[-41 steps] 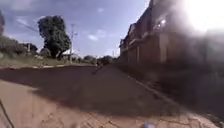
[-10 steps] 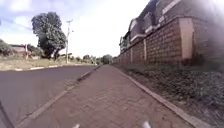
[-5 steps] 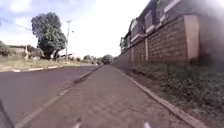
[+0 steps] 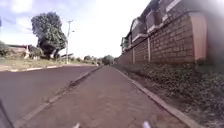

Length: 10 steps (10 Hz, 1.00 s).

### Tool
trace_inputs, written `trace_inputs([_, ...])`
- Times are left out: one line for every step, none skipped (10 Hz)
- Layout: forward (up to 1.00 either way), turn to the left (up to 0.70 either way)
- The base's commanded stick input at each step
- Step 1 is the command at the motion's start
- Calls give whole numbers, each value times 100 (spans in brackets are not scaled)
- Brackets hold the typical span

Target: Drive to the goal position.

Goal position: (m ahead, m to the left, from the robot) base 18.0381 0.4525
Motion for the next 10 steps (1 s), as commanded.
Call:
trace_inputs([70,0])
trace_inputs([70,0])
trace_inputs([70,0])
trace_inputs([70,0])
trace_inputs([70,0])
trace_inputs([70,0])
trace_inputs([70,0])
trace_inputs([70,0])
trace_inputs([70,0])
trace_inputs([70,0])
